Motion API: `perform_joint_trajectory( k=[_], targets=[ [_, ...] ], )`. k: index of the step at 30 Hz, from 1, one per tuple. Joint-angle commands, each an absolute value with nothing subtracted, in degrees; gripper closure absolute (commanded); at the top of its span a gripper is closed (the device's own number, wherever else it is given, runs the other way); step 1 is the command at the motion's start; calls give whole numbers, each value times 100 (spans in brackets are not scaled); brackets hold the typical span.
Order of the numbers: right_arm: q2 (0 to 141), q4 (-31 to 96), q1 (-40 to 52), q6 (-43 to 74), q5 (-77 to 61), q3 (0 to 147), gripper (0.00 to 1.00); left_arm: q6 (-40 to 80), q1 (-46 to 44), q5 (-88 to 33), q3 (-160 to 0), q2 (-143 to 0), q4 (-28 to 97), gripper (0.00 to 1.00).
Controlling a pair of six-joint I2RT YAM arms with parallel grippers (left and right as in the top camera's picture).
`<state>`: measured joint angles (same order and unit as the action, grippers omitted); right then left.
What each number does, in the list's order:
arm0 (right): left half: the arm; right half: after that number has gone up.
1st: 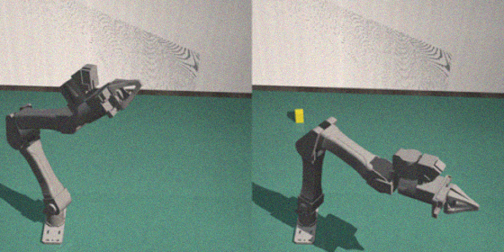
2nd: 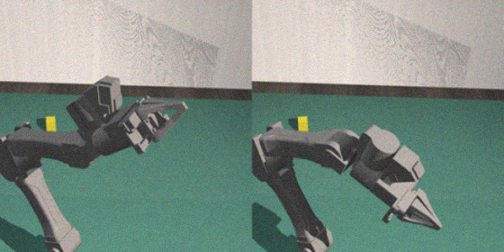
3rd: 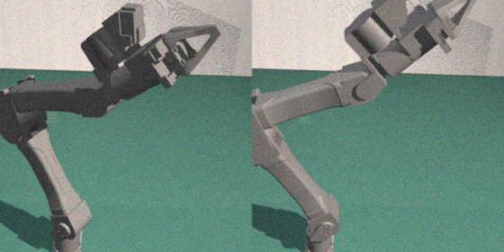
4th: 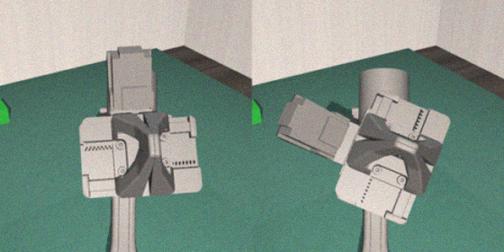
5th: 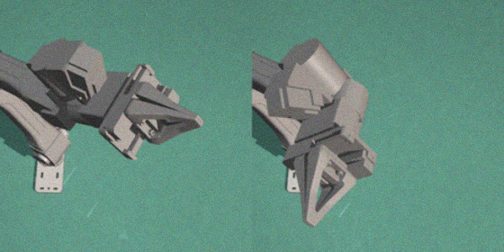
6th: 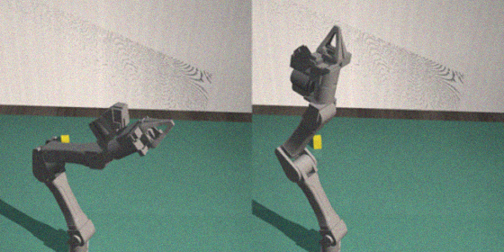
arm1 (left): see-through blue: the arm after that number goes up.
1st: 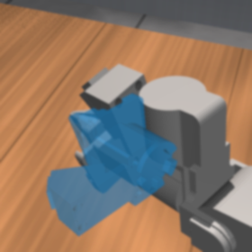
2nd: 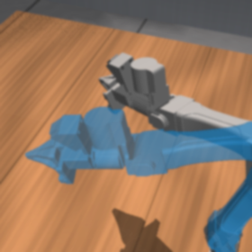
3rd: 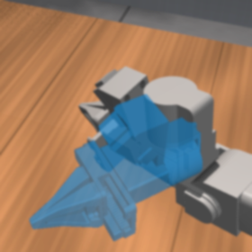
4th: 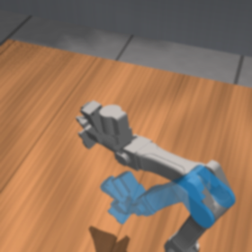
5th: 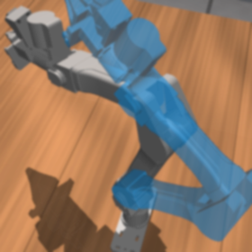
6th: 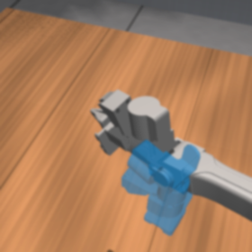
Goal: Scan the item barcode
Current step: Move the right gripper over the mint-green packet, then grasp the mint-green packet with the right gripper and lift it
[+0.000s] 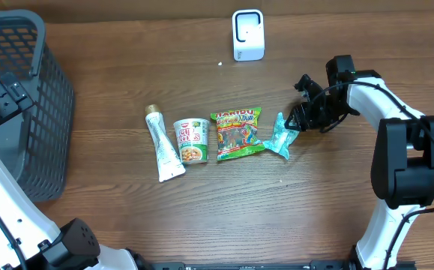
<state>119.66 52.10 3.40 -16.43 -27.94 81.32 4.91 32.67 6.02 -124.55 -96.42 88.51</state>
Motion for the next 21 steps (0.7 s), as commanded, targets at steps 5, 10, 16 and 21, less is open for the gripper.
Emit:
perform_joint_trajectory(
  k=[5,10,16,21],
  targets=[
    [12055,5793,-10,1253,-659,8173,65,491,3260,596,-12545,-9588,8842,0],
    [12049,6661,-403,1138,-1072,8506,43,491,3260,596,-12545,-9588,8842,0],
    [12044,7435,-694,180,-2143,9188,26,491,3260,596,-12547,-9588,8842,0],
    [12046,7380,-768,-635,-2368,9295,26,491,3260,596,-12547,-9588,8842,0]
  ],
)
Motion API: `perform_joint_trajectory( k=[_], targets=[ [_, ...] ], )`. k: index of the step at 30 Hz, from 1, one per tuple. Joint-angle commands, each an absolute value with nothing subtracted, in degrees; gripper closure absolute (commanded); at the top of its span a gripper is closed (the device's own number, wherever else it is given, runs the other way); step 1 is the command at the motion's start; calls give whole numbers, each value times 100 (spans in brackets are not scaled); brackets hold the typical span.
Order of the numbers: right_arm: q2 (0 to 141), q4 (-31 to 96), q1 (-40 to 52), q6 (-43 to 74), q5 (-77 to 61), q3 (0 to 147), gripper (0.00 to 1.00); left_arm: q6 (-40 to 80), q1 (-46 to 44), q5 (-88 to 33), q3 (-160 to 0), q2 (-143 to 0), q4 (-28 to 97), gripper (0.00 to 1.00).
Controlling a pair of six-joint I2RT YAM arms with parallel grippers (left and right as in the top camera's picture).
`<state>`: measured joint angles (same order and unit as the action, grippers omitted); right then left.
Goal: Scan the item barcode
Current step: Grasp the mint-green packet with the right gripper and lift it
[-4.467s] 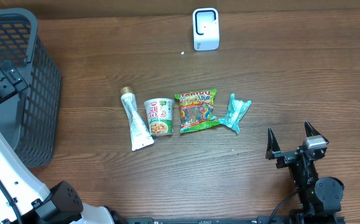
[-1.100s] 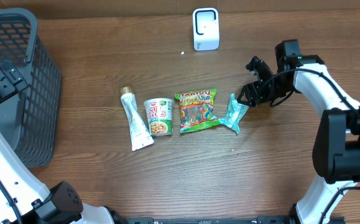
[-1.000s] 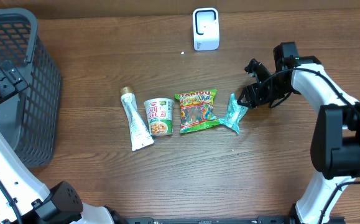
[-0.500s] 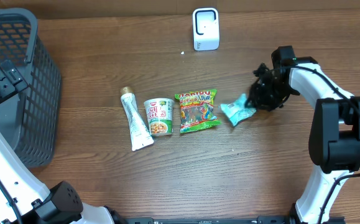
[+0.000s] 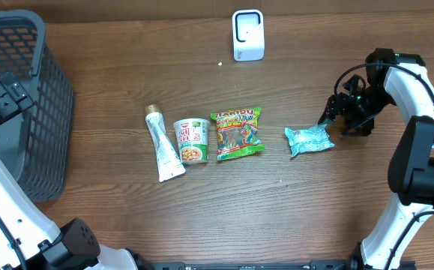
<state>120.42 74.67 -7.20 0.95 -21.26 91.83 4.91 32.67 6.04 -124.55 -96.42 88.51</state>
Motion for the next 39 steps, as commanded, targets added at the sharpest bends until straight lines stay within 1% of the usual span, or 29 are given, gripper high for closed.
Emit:
perform_joint_trajectory(
  k=[1,6,9,11,13,15,16,19,23,25,28,30,31,34,39],
  targets=[
    [12046,7303,-746,-862,-2366,9262,25,491,3260,596,-12547,-9588,8842,0],
    [12049,7041,-714,-1706,-2375,8836,25,491,3260,593,-12545,-9588,8842,0],
    [12049,6748,-714,-1820,-2473,8458,25,491,3260,596,-12547,-9588,8842,0],
    [12051,6563,-711,-1848,-2630,8184,20,491,3260,596,-12545,-9588,8842,0],
    [12051,6436,-711,-1846,-2764,8009,19,491,3260,596,-12545,-9588,8842,0],
    [12051,6366,-711,-1844,-2862,7937,21,491,3260,593,-12547,-9588,8842,0],
    [12051,6261,-714,-1732,-2864,7874,23,491,3260,593,-12545,-9588,8842,0],
    [12053,6038,-714,-1518,-2862,7664,27,491,3260,596,-12545,-9588,8842,0],
    [12057,5756,-714,-1487,-2862,7264,36,491,3260,593,-12545,-9588,8842,0],
    [12057,5664,-714,-1476,-2867,7107,53,491,3260,596,-12545,-9588,8842,0],
    [12055,5605,-716,-1474,-3092,7118,81,491,3260,596,-12545,-9588,8842,0],
    [12055,5605,-718,-1474,-3295,7188,90,491,3260,593,-12547,-9588,8842,0],
    [12055,5671,-720,-1476,-3452,7310,96,491,3260,593,-12545,-9588,8842,0],
    [12040,6318,-792,-1481,-3924,8075,96,491,3260,593,-12545,-9588,8842,0],
    [11883,7063,-786,-1470,-3979,9531,96,491,3260,593,-12545,-9588,8842,0]
  ],
)
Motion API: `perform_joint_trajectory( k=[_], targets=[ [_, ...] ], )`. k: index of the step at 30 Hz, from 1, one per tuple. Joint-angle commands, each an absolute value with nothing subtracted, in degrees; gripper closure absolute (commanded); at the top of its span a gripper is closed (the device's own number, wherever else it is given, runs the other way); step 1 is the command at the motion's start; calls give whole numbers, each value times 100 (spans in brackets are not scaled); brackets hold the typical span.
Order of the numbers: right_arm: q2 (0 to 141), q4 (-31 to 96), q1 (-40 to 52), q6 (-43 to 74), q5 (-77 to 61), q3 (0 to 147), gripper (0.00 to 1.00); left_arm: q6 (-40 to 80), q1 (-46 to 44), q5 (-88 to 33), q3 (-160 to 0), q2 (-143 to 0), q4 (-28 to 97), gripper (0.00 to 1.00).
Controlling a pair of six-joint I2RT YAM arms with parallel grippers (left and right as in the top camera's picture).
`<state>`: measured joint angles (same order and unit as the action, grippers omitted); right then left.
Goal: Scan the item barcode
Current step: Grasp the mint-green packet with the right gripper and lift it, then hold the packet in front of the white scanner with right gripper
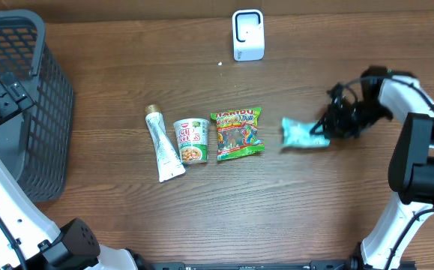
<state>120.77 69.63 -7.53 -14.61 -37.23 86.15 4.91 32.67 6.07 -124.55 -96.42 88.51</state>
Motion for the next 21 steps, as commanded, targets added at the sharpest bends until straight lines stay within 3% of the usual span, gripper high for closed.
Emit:
perform_joint_trajectory(
  k=[1,5,8,11,16,21],
  targets=[
    [11824,7131,-755,-1448,-3977,9891,96,491,3260,593,-12545,-9588,8842,0],
    [11629,7118,-558,-1323,-3629,11209,96,491,3260,593,-12545,-9588,8842,0],
    [11570,6532,1,-1007,-1697,12444,96,491,3260,596,-12545,-9588,8842,0],
    [11572,5636,578,-1072,-71,12580,96,491,3260,596,-12545,-9588,8842,0],
    [11585,4399,1361,-2130,1518,12481,96,491,3260,596,-12545,-9588,8842,0],
    [11797,3479,1905,-3343,2226,12481,96,491,3260,593,-12545,-9588,8842,0]
  ],
)
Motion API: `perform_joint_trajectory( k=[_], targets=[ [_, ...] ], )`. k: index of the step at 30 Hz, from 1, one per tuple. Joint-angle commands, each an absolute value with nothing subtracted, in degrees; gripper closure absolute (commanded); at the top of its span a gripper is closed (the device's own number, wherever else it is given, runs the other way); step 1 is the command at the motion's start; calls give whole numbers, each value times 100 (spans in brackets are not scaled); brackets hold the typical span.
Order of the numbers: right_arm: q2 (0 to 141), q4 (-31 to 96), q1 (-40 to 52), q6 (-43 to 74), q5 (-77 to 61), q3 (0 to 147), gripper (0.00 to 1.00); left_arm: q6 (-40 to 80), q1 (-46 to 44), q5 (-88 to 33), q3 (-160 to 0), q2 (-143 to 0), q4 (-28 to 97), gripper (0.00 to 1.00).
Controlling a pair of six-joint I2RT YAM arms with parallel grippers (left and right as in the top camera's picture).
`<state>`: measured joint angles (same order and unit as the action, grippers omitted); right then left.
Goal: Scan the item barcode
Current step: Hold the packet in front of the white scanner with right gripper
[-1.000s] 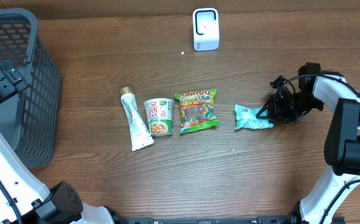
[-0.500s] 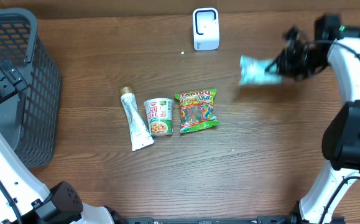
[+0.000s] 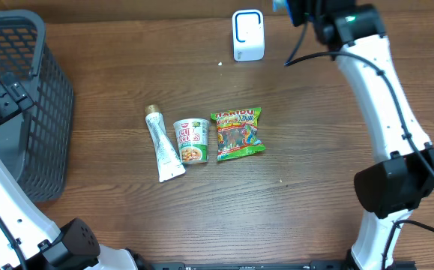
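A white barcode scanner (image 3: 247,34) stands at the back middle of the table. My right arm reaches high toward the back edge, and its gripper (image 3: 296,10) sits just right of the scanner, at the top of the overhead view. Only a small blue-teal corner of the snack packet (image 3: 279,5) shows at the gripper; the rest is cut off by the frame edge. My left gripper (image 3: 7,94) rests at the far left by the basket, and its fingers are too unclear to read.
A dark mesh basket (image 3: 33,112) fills the left side. In the middle of the wooden table lie a white tube (image 3: 163,144), a cup of noodles (image 3: 191,141) and a green gummy-candy bag (image 3: 239,133) in a row.
The right gripper, which was low over the table right of the candy bag with the teal packet, is now up at the back edge beside the scanner, the packet with it.
The right gripper was at the teal packet next to the candy bag. The packet then lay further right on the table, flat, with the gripper at its edge. Then it was held slightly nearer the candy bag, and now it is up by the scanner.
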<state>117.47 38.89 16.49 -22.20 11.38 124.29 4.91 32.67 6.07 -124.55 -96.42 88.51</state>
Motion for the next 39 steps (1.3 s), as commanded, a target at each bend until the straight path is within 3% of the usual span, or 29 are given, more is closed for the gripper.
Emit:
perform_joint_trajectory(
  k=[1,12,39],
  targets=[
    [11839,3378,1949,-3465,2368,12481,96,491,3260,593,-12545,-9588,8842,0],
    [13314,1599,2543,-6200,3723,12477,96,491,3260,593,-12545,-9588,8842,0],
    [13804,1116,2237,-7644,2473,12451,96,491,3260,596,-12545,-9588,8842,0]
  ],
)
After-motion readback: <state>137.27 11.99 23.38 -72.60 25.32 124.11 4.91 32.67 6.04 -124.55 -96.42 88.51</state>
